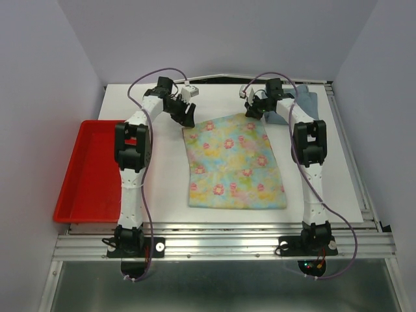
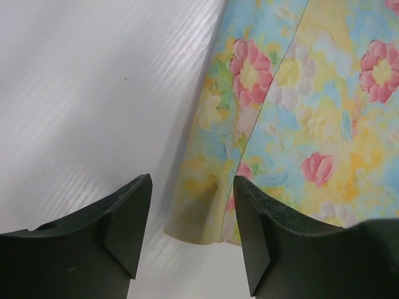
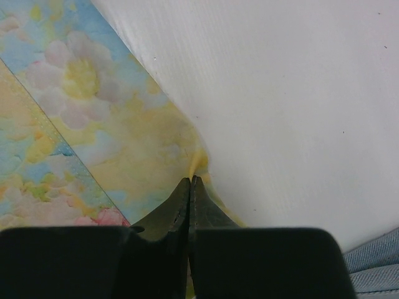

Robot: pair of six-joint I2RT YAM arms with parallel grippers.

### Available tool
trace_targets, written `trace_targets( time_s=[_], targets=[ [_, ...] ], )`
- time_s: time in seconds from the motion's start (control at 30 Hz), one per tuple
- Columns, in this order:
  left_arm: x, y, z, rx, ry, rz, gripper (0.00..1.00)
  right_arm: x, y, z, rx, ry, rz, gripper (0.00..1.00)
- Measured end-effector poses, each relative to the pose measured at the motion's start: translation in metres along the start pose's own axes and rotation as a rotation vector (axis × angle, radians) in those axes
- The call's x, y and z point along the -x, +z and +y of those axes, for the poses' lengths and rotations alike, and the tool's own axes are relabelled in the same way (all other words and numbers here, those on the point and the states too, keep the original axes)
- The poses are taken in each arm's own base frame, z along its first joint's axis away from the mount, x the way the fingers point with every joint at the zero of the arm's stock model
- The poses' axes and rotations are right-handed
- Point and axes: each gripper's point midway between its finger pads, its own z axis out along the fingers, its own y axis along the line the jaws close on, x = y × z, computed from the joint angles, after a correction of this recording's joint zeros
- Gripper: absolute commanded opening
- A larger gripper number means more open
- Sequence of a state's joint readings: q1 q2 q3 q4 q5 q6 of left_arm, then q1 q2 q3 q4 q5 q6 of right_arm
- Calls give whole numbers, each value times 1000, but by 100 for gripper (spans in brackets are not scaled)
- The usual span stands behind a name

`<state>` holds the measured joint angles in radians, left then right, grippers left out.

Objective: Fold and stack the skirts
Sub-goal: Fold the skirt

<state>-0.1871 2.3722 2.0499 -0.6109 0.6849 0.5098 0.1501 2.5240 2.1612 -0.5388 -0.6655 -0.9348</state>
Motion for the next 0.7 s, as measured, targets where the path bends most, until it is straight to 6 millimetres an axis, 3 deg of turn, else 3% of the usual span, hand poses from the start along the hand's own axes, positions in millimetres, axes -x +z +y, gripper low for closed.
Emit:
trace_targets(
  time_s=[0.2,0.7],
  targets=[
    [11,-6,5,5,-16,-49,67,0,0,-1,-3,0,3,1],
    [-6,-4,-4,-55,-23,-5,52,-1,-1,-3,-13,-3,11,1]
  ],
)
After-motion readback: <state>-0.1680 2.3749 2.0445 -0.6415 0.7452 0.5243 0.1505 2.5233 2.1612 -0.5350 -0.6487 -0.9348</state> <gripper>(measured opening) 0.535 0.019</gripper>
